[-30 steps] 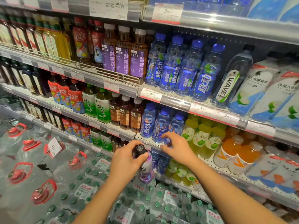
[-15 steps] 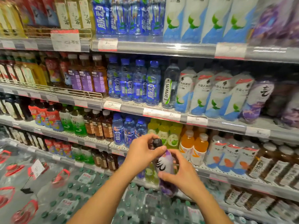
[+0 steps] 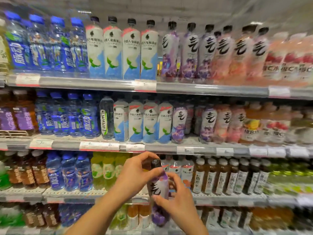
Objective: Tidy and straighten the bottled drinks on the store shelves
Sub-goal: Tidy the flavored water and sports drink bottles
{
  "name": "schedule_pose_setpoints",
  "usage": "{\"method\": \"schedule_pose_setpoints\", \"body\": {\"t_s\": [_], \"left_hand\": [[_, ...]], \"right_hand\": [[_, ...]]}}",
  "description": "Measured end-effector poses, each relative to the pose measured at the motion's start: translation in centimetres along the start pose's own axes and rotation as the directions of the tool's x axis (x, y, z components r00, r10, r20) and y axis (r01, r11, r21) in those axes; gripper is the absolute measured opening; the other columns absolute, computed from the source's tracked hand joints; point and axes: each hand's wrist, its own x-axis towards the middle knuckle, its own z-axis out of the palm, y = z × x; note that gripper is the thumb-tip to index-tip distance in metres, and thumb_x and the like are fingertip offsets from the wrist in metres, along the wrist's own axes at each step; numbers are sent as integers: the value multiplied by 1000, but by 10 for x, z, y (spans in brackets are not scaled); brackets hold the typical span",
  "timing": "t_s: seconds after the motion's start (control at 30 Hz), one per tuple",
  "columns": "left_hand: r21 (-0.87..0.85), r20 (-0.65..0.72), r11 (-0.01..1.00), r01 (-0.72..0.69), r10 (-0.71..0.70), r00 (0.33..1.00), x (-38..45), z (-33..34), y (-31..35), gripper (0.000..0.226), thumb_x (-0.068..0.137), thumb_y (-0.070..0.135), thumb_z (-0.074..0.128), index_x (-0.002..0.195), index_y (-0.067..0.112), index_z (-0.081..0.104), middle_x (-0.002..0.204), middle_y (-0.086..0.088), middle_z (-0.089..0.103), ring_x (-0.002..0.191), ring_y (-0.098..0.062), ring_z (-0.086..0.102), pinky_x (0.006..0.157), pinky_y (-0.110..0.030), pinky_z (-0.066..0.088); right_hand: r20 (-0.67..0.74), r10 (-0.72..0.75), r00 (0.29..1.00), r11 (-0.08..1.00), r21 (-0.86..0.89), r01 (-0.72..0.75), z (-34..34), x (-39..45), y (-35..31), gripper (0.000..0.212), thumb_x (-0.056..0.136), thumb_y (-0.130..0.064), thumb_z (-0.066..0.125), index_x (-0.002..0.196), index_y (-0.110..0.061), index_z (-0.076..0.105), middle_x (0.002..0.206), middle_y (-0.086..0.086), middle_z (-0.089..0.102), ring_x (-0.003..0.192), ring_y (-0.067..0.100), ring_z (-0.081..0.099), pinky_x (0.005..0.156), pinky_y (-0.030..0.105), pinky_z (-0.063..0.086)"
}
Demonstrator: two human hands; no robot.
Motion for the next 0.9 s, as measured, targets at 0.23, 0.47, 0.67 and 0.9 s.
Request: {"method": "schedule_pose_setpoints", "body": {"t_s": [0.23,0.47,0.67,0.9], "left_hand": [[-93,130,982,-161,173,976,7,20,35,37,88,15,78,120,32,68,110,9,76,109,-9,70,87,-22,56],[94,82,977,-193,185,979,28,18,33,32,93,30,68,125,35,66,122,20,69,118,1,62,100,-31,53],[452,153,878,-158,99,983,46,16,10,42,91,45,60,132,37,59,127,20,64,117,0,58,104,-35,50],[772,179,609,-183,68,982,66,20,-26,69,95,47,56,155,29,29,167,1,21,153,-25,19,123,-45,26]], "right_hand": [[-130,-6,991,999,51,13,-40,1,5,69,62,-34,92,116,-54,55,110,-33,69,104,-4,68,91,26,58],[-219,-2,976,997,73,19,-69,19,-6,65,66,-47,89,121,-48,55,112,-23,72,106,1,69,97,41,57],[-276,23,961,994,111,8,-84,35,-5,61,78,-27,89,130,-33,57,118,-8,72,107,9,69,93,38,58],[-362,53,931,994,106,-15,-94,59,-1,57,77,-40,86,127,-34,59,117,-10,71,108,12,68,97,49,58]]}}
